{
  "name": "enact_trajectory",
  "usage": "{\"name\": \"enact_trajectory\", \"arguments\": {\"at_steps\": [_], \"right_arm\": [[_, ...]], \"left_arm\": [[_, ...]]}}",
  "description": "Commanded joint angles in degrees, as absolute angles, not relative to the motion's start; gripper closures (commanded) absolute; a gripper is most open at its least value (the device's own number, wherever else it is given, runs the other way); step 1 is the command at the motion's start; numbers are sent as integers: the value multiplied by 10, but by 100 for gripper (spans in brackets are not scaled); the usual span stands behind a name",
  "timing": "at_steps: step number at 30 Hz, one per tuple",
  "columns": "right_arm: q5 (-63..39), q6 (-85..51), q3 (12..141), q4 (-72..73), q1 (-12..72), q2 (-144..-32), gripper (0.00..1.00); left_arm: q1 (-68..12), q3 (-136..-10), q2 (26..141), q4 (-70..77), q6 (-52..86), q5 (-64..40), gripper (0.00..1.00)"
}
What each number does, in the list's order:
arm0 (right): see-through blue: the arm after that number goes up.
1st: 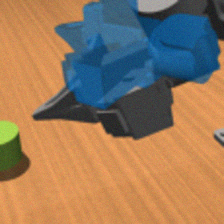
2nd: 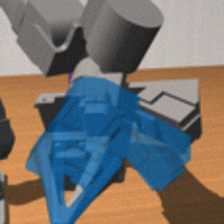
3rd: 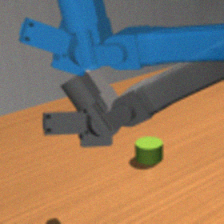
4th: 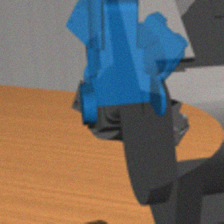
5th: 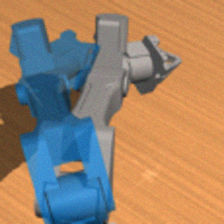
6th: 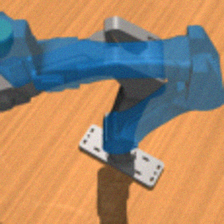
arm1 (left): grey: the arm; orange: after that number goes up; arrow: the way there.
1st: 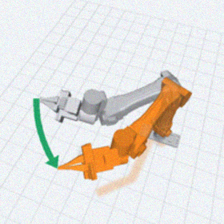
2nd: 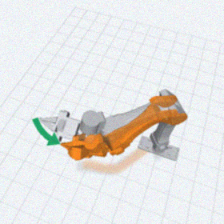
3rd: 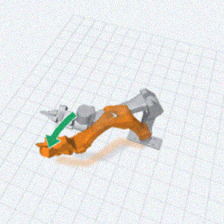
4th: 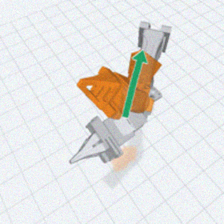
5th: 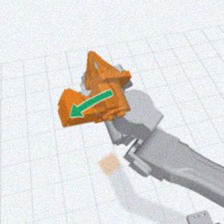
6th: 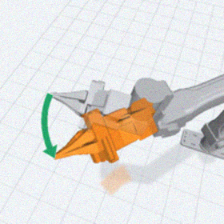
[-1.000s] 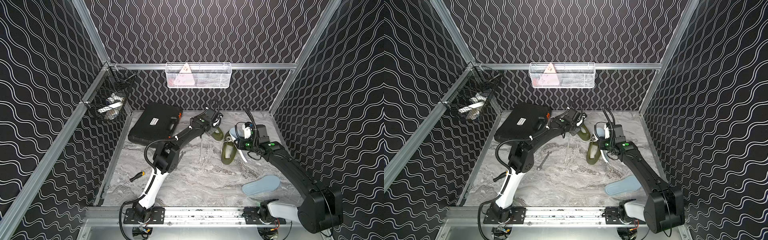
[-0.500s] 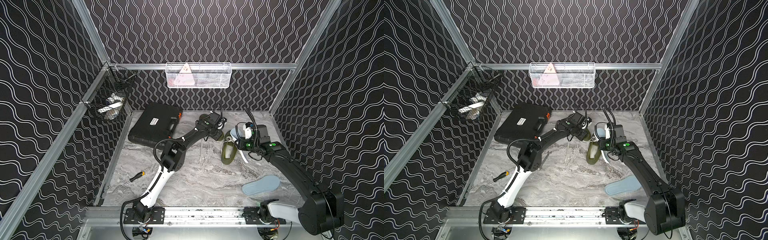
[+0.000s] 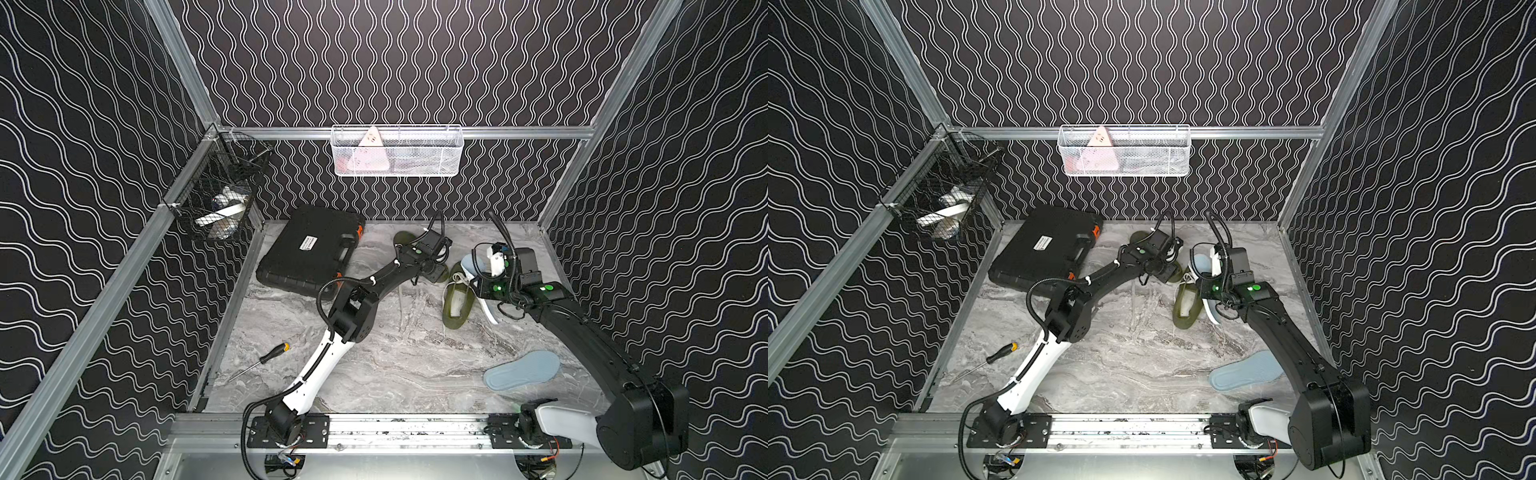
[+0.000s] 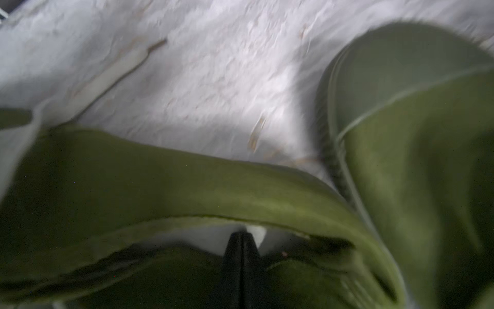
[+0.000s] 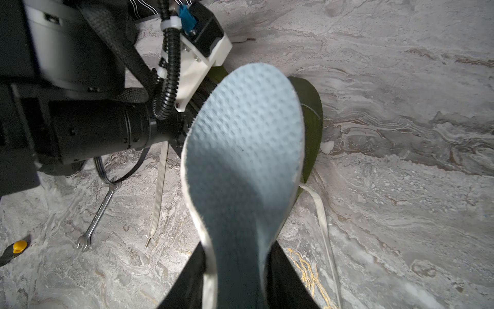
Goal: Insert the insole into the shoe
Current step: Move the shoe to the center of the board.
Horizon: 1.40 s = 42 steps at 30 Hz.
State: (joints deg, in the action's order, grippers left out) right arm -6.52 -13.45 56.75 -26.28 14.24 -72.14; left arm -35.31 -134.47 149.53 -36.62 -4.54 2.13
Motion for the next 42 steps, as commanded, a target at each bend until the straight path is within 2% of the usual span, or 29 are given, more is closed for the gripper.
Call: {"name": "enact_trajectory", "arguments": {"at_steps": [1, 8, 18, 26, 27, 29, 33, 37, 42], "right_arm": [[-75, -134, 572, -259, 142, -722, 64], [-79, -141, 564, -253, 143, -718, 64], [-93, -149, 557, -244, 142, -718, 64], [-95, -153, 542, -236, 143, -711, 64], [-96, -153, 541, -236, 142, -710, 64], [-97, -152, 539, -238, 142, -707, 64], [-94, -149, 535, -241, 143, -699, 64], [-97, -149, 527, -235, 143, -694, 64], [-104, -143, 521, -229, 142, -696, 64]], "left_arm": [[-348, -1318, 1472, -464, -65, 30, 100], [-334, -1262, 1429, -507, -82, 20, 100], [-347, -996, 1268, -410, -39, -6, 100], [-397, -876, 1187, -369, 33, -30, 100], [-405, -870, 1175, -366, 36, -18, 98], [-408, -861, 1147, -362, 35, -2, 84], [-385, -881, 1093, -391, -6, -31, 78], [-351, -929, 1087, -452, -68, -45, 73], [-345, -874, 1062, -380, -153, -4, 71]]}}
